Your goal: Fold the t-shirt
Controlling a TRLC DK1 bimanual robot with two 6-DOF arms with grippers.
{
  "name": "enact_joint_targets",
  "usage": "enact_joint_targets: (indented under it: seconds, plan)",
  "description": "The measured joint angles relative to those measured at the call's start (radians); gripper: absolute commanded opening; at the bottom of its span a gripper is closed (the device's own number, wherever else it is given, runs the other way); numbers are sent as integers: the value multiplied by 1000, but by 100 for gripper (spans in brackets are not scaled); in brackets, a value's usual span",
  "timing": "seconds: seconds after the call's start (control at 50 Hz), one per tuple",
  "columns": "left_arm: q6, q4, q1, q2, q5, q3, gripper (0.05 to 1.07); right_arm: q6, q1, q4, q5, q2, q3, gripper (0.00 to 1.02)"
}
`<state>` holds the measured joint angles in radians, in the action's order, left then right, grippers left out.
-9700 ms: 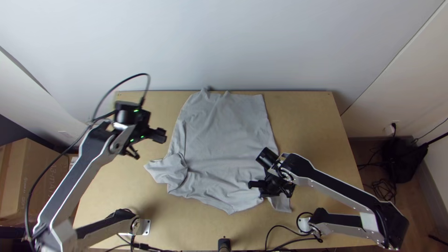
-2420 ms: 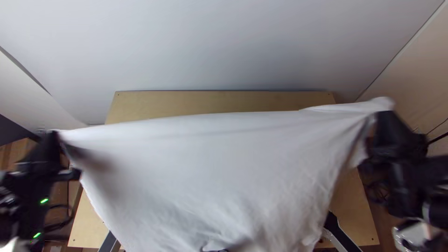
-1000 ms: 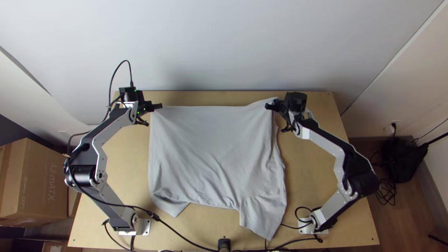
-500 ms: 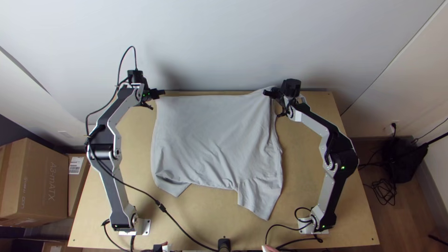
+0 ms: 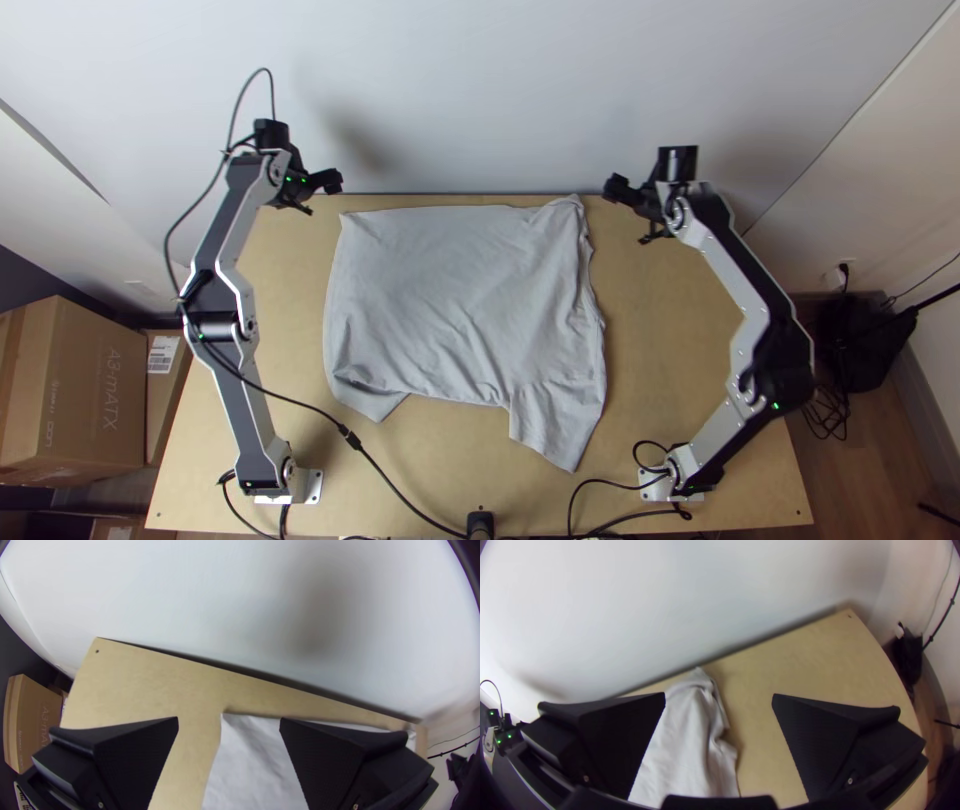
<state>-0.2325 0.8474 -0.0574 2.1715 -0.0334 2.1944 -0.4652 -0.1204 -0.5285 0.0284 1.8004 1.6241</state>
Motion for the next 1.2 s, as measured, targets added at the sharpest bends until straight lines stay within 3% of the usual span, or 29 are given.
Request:
enact_joint_targets:
  seconds: [0.14,0.28,0.36,0.46,0.56,0.62,0.94,1.06,1.2]
  plan:
    - [-4,73,-3,-197,-78,-60,103,-3,47,-315,-38,-136,-10,98]
    - [-6,79,5,-459,-111,-224,103,6,88,-401,-100,-303,-191,98]
    - [-12,80,13,-601,-114,-314,102,5,98,-415,-136,-415,-348,87]
    - [-23,79,28,-750,-117,-433,102,6,89,-426,-154,-544,-519,83]
    - [-30,79,45,-869,-117,-550,102,9,41,-434,-154,-638,-642,83]
    - [-30,79,54,-923,-121,-612,102,9,-8,-435,-154,-671,-695,75]
    - [-29,79,45,-1029,-121,-765,102,5,-209,-395,-161,-673,-845,72]
    - [-29,79,39,-1043,-121,-776,102,4,-229,-355,-161,-642,-864,58]
    - [-29,79,39,-1059,-121,-786,102,4,-233,-283,-161,-625,-890,56]
